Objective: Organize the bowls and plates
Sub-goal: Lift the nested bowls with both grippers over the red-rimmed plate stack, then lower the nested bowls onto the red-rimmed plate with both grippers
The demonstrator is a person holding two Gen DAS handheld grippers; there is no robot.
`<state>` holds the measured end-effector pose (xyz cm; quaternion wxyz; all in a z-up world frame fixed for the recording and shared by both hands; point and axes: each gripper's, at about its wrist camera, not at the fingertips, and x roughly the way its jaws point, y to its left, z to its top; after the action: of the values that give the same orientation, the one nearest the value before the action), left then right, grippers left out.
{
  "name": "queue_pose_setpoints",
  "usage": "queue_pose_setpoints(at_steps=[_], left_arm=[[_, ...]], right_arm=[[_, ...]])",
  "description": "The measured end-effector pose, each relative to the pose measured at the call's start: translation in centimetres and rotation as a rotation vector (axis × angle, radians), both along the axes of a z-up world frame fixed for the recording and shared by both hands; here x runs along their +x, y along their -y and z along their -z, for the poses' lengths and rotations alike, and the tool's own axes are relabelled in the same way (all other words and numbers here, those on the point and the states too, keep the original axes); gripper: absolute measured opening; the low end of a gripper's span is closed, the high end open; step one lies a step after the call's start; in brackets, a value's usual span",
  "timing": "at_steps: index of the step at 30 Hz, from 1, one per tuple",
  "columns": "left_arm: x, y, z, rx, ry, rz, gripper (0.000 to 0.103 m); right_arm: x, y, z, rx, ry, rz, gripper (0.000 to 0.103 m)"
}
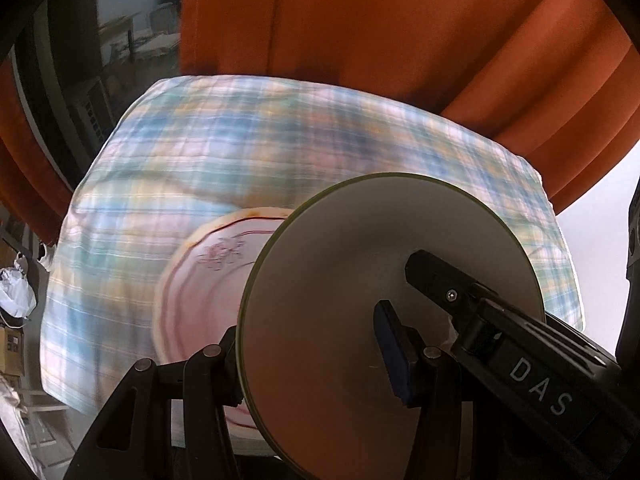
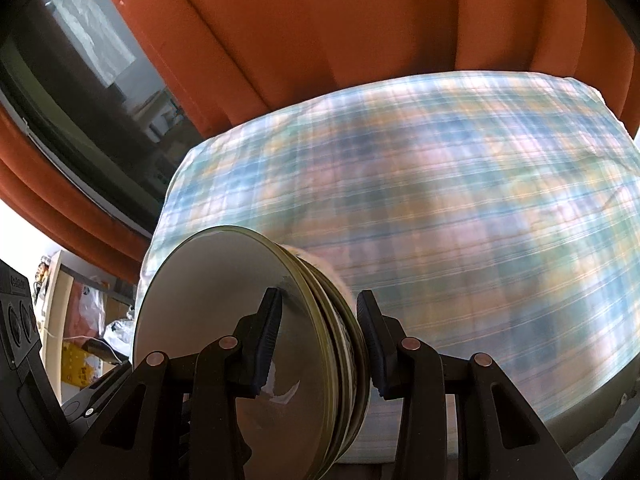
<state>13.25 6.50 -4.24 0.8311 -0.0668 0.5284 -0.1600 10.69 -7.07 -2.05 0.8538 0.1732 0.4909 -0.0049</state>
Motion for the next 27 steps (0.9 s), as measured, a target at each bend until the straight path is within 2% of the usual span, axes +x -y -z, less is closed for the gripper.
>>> queue_pose_setpoints(at_steps=[12,27], left_arm=[[0.6,-5.5,2.5,-0.002,-0.079,-0.009,0.053],[2.6,-6.1,4.7,0.001,-0.169,-0.037,0.052]], right_arm=[[1.0,-6.1,2.1,-0.006,-0.062,-0.011,0.043],[3.1,-7.8,4.2,-0.022,-0.151,-0.033,0.043]])
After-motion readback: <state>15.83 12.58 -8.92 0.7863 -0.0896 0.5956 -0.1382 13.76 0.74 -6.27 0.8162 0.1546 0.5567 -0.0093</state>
